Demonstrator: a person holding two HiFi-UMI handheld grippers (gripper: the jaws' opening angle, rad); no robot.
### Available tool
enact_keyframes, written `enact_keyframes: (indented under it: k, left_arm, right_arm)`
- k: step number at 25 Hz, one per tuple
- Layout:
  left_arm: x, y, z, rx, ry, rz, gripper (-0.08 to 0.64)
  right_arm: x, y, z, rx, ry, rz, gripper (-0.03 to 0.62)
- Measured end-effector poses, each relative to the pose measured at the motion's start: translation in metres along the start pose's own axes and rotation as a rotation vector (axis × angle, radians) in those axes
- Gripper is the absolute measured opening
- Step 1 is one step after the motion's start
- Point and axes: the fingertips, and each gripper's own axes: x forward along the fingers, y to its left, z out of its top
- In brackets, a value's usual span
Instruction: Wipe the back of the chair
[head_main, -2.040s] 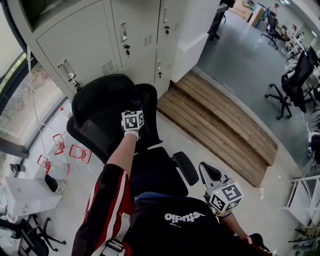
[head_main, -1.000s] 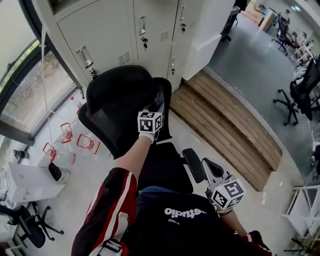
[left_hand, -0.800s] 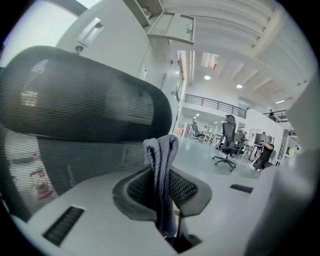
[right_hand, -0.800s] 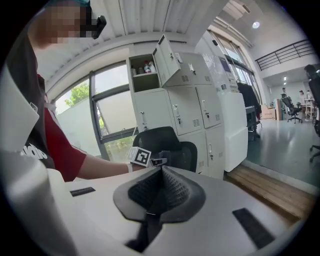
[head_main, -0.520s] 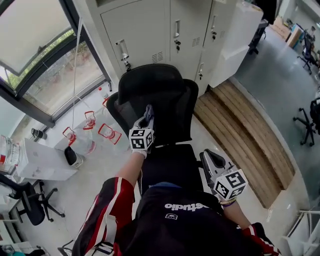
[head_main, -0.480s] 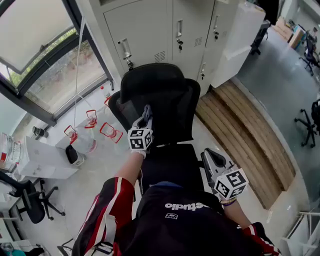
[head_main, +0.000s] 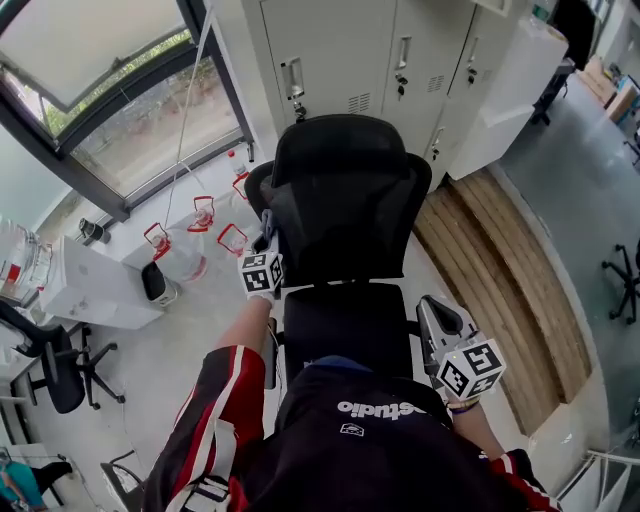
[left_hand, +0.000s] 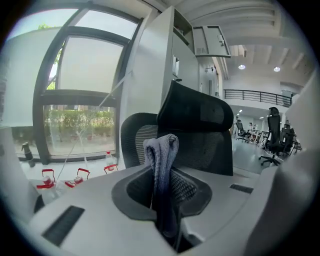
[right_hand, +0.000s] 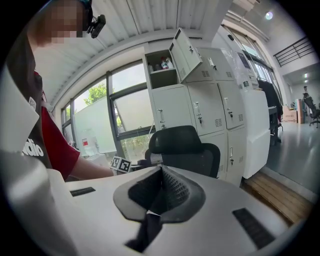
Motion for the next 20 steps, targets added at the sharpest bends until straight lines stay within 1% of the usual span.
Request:
enact_keyframes:
  k: [6, 9, 12, 16, 20]
  left_arm:
    - [0.019, 0.041, -0.017, -0.013, 0.034, 0.067, 0.061]
    - [0.03, 0.055, -0.027, 0.008, 0.062, 0.091, 0.061]
    - [0.037, 0.068, -0.037, 0.005, 0.08, 0.114, 0.061]
    - [0.046, 0.071, -0.045, -0.01, 0.085, 0.122, 0.061]
    - [0.058, 0.062, -0.046, -0.01, 0.082, 0.106, 0.061]
  right_arm:
    - [-0.002, 0.002, -0.012, 0.0, 0.038, -0.02, 0.015]
    - [-0.007, -0.002, -0.02, 0.012, 0.056, -0.045, 0.015]
    - [-0.009, -0.004, -0.028, 0.022, 0.072, -0.059, 0.015]
    - [-0.011, -0.01, -0.035, 0.036, 0.084, -0.081, 0.015]
    - [-0.01, -0.013, -0.038, 0.048, 0.088, -0.096, 0.015]
